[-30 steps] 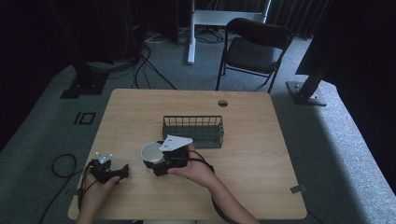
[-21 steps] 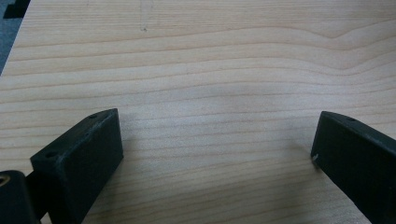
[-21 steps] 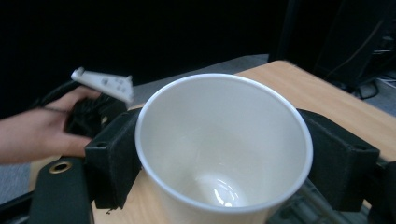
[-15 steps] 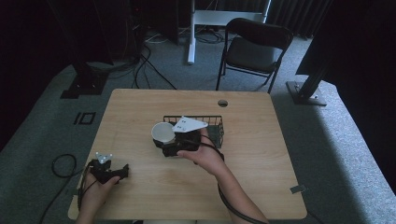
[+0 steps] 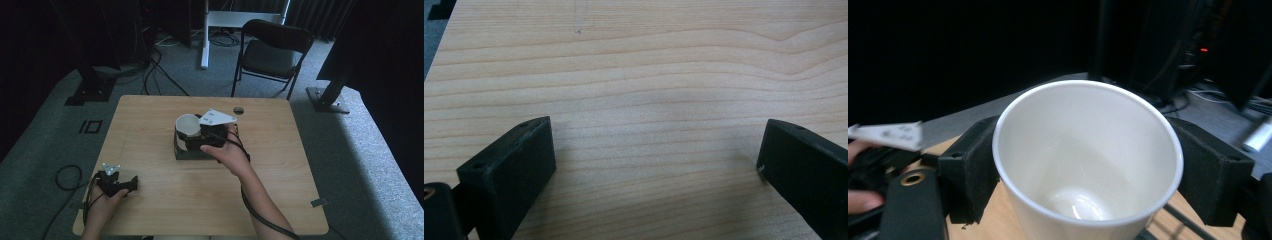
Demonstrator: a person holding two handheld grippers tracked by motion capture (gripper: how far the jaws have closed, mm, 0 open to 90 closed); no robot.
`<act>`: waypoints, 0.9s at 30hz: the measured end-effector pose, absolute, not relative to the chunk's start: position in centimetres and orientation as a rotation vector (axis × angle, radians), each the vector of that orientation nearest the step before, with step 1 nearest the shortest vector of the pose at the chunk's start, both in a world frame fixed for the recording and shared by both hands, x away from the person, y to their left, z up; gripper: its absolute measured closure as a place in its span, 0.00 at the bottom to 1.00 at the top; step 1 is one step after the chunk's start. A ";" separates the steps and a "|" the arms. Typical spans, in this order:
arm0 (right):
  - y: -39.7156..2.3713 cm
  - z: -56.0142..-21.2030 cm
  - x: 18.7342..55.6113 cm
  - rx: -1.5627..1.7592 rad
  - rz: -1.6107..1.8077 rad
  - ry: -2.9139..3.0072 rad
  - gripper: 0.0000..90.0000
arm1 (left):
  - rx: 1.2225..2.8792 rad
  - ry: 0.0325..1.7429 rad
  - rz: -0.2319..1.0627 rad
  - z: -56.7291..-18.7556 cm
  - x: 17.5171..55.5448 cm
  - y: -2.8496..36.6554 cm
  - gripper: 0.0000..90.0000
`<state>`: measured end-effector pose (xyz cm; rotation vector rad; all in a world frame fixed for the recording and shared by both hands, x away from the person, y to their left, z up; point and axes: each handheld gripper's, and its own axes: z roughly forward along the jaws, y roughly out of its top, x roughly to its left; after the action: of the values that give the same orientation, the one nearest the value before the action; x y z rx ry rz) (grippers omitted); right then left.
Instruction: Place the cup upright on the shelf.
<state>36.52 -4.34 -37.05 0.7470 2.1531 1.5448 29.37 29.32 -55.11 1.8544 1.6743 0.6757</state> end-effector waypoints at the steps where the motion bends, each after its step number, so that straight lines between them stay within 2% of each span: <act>1: -4.8 -37.1 36.9 0.760 1.519 2.141 0.22 | 1.854 1.674 0.675 -55.1 29.4 29.3 0.03; 15: -8.5 -38.8 39.7 0.953 1.382 2.013 0.22 | 1.852 1.673 0.678 -55.1 29.4 29.3 0.03; 27: -10.8 -41.7 41.4 1.059 1.281 2.003 0.22 | 1.853 1.674 0.677 -55.1 29.4 29.3 0.03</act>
<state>41.43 -10.77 -41.69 1.0591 2.0027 1.2805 29.37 29.32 -55.13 1.8533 1.6739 0.6766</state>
